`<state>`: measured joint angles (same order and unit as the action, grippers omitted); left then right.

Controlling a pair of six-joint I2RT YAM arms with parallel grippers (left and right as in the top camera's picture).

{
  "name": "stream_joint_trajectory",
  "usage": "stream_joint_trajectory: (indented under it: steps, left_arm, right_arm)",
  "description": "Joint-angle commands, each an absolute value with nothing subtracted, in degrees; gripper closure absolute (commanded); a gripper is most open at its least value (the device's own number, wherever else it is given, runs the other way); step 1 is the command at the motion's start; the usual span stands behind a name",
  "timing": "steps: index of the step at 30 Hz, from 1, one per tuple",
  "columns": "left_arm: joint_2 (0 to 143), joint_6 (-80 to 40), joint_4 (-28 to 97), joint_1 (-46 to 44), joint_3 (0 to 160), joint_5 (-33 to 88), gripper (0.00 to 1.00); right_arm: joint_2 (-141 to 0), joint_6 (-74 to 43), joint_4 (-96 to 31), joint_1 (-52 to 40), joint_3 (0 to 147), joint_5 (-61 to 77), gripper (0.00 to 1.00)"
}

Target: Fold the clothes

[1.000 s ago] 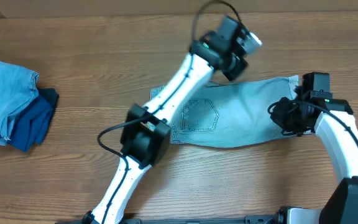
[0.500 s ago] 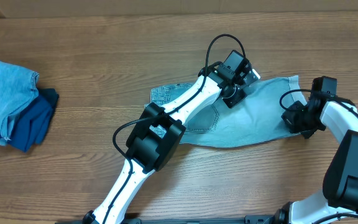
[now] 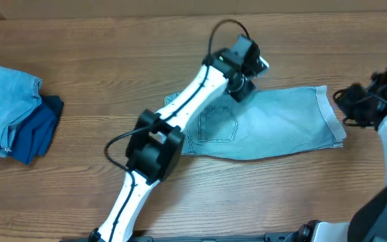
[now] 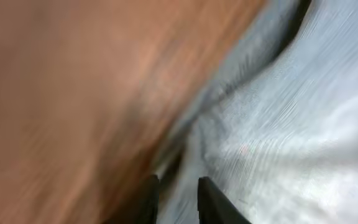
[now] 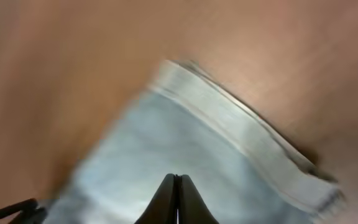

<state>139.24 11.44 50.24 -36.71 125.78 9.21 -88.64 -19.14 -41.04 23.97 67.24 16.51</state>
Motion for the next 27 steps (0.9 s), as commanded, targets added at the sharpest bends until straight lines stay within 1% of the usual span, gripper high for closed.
stream_joint_trajectory:
  steps: [1, 3, 5, 7, 9, 12, 14, 17, 19, 22, 27]
  left_arm:
    - [131.68, 3.20, 59.18, -36.51, 128.86, 1.58, 0.72]
    - [131.68, -1.23, 69.58, -36.01, 128.81, -1.04, 0.73]
    - [131.79, -6.74, 78.19, -35.40, 128.62, -0.25, 0.76]
    - [131.79, -12.03, 83.29, -35.05, 128.62, -0.08, 0.76]
    - [131.79, -14.74, 88.44, -35.03, 127.92, 0.01, 0.76]
    - [131.79, -15.81, 93.08, -34.98, 125.86, 0.01, 0.85]
    - [131.79, -15.66, 93.65, -35.00, 123.63, 0.01, 0.87]
    - [131.79, -14.22, 91.26, -34.96, 115.87, -0.75, 0.96]
    - [131.79, -12.73, 86.39, -34.87, 110.78, -2.13, 0.96]
    - [131.76, -9.43, 80.38, -34.87, 103.98, -2.11, 0.96]
    - [131.76, -8.73, 75.46, -34.87, 96.27, -2.09, 0.96]
  right_arm:
    - [-89.49, -12.91, -39.20, 22.48, 67.61, 25.76, 0.96]
    - [-90.48, -10.46, -37.60, 19.88, 67.57, 25.32, 0.96]
    - [-92.36, -10.44, -35.18, 18.02, 67.57, 22.61, 0.96]
    - [-95.74, -10.66, -32.42, 16.23, 67.57, 19.03, 0.96]
    - [-100.40, -11.94, -30.96, 15.35, 67.57, 18.90, 0.96]
    - [-105.89, -13.76, -30.28, 15.33, 67.57, 18.98, 0.96]
    - [-107.13, -13.74, -29.71, 15.33, 67.57, 18.90, 0.96]
    - [-107.44, -16.82, -29.17, 15.33, 67.57, 17.93, 0.96]
    - [-107.44, -19.84, -29.76, 15.33, 67.57, 14.31, 0.96]
    - [-107.46, -19.81, -29.78, 15.33, 67.57, 14.11, 0.96]
    - [-107.83, -19.81, -28.86, 15.33, 67.57, 13.47, 0.96]
